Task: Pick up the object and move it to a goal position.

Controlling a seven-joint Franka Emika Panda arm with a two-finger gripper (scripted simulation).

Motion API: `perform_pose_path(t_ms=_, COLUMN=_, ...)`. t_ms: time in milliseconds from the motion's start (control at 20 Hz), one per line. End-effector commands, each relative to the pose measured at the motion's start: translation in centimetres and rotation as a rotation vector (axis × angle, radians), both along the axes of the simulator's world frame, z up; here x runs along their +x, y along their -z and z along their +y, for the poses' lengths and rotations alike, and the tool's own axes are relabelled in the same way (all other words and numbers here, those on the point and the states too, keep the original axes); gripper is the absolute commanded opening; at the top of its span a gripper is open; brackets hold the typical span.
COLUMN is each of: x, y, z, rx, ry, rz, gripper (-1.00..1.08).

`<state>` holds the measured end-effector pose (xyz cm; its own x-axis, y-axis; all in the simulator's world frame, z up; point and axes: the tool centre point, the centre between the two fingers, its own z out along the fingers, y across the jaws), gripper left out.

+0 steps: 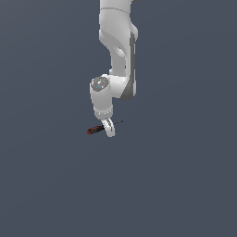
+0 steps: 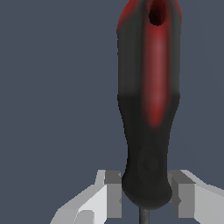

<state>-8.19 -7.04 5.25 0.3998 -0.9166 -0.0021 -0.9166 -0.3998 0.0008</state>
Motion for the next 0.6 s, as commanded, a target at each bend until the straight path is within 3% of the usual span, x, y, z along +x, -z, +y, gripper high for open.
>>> perform_pose_path(t_ms=0, x=-0.4, y=-1.6, z=1.2, rx=0.000, ry=0.000, rz=-0.002, gripper=-1.00)
perform_pose_path(t_ms=550, x=-2.6, y=-10.5, z=7.8, rx=-0.002, ry=0.000, rz=-0.001, gripper=-1.00)
